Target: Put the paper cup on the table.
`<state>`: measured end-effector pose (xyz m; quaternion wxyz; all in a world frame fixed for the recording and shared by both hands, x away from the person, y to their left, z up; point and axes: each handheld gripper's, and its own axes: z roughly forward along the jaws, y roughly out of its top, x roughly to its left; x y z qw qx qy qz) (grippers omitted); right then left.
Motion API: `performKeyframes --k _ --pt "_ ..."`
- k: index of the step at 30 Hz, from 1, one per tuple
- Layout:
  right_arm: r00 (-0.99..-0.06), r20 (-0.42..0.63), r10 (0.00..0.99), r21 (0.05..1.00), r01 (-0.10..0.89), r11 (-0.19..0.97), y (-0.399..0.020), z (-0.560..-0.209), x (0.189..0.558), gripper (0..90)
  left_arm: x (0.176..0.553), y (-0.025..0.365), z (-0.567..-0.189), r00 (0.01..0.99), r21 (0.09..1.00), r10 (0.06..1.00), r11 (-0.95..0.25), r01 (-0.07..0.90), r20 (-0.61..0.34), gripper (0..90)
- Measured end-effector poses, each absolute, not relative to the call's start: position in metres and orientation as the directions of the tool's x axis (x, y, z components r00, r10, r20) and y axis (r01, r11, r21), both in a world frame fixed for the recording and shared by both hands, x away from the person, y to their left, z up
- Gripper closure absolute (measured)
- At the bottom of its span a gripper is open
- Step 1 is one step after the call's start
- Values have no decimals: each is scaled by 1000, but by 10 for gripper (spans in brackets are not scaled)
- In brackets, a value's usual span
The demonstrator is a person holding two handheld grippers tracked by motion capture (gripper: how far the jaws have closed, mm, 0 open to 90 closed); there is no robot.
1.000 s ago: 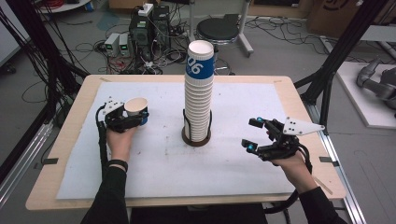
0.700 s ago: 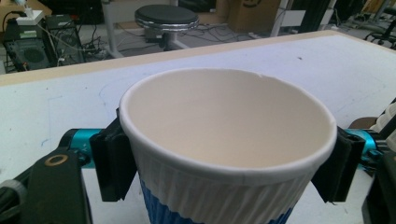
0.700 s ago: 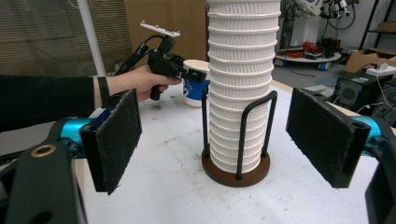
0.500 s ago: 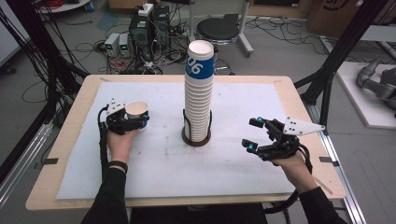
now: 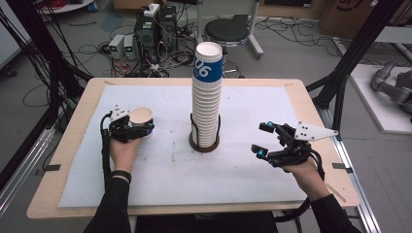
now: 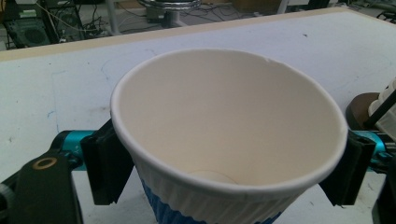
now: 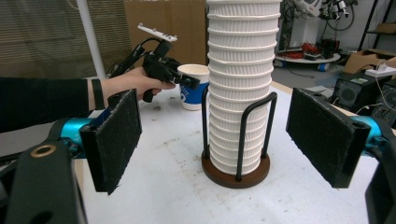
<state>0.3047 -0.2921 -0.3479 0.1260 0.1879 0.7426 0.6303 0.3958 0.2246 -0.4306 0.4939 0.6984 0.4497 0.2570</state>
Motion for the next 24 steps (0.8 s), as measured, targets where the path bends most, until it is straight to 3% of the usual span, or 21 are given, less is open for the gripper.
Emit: performKeyframes --k 15,24 --pt "-901 51 431 983 122 139 -288 -349 307 185 392 225 -430 465 915 882 -124 385 -76 168" --pt "-902 59 428 982 128 136 -288 -349 307 185 391 222 -429 443 902 895 -147 406 -54 80"
